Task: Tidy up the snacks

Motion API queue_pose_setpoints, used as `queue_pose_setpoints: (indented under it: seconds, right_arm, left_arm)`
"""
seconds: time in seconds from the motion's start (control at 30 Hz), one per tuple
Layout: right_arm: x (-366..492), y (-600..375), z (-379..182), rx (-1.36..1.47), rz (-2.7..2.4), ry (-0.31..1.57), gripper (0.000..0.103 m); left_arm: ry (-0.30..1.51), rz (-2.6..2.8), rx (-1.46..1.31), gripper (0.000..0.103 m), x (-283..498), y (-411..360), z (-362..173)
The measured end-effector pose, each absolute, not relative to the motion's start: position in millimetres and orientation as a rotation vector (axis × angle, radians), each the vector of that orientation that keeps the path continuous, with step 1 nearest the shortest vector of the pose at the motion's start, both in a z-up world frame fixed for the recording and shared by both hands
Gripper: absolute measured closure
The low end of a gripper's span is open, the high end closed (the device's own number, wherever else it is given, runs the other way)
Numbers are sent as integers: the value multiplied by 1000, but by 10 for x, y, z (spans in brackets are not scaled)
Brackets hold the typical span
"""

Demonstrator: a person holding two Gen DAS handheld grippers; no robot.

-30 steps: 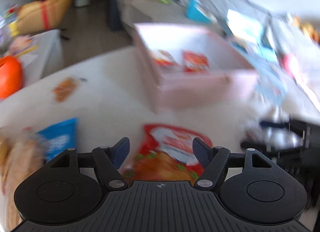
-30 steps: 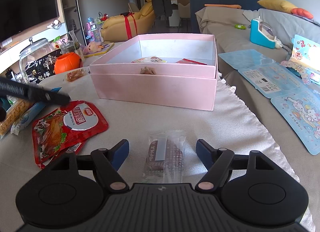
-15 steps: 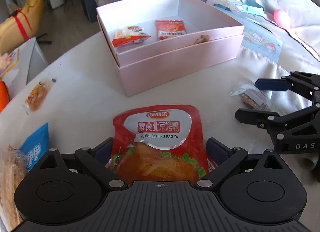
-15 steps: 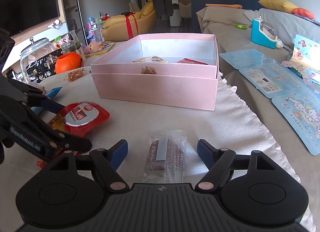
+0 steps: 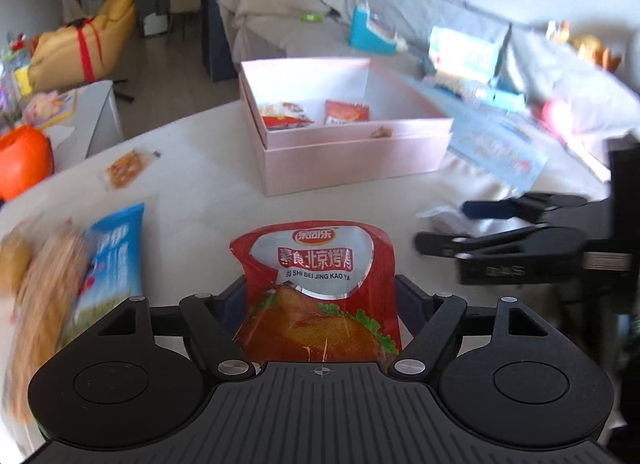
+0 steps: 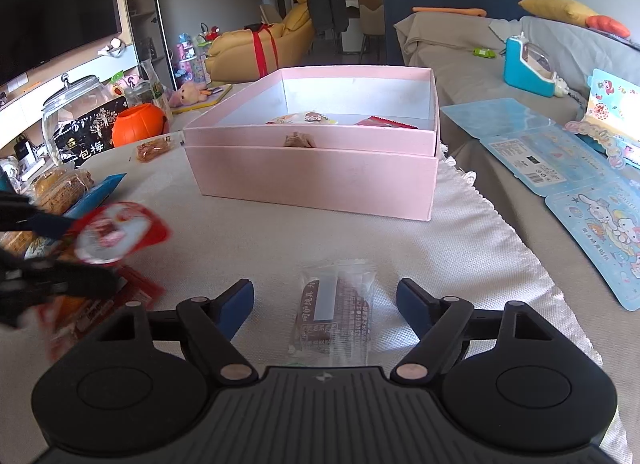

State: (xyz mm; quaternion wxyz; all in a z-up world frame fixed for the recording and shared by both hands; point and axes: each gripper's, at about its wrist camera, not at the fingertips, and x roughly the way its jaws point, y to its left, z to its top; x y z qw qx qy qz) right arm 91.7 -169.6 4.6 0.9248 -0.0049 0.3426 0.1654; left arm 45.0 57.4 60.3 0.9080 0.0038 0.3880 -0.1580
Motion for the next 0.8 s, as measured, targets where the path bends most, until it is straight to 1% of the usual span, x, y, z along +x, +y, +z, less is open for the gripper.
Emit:
queue_pose_setpoints:
  seconds: [0.13,0.2,0.33,0.5,0.53,0.57,0.67,0.73,0.8]
  right_arm:
    - [946,-1709,43,-15,348,706,21]
    - [956,-1708,43,-20,356,710,18]
    - [1010,-1562,22,-119,396,757,0]
    - [1018,-1513,39,-157,398,785,0]
    - [999,-1527,59,-154,399,796,2]
    - [956,-1543,94,-134,398,799,7]
    - [755,-1543,236,-46,487,759,7]
    - [641,-1416,307,-38,552,750,7]
    - [567,-1229,337,-70,589,749,7]
  left_arm:
    - [789,-312,-90,23,222,751,619]
    - [780,-259,-114,23,96,846,604]
    - [782,-117,-109,23,-156,978,536]
    - [783,-10,-183,23,-442,1187,412]
    - [779,10,-196,23,-475,1216,397]
    - [775,26,-209,23,-508,1255,379]
    - [769,32,-249,23,-517,1293,343]
    - [757,6,-265,23,-526,1290,338]
    - [748,-5,-250,26,-566,1277,334]
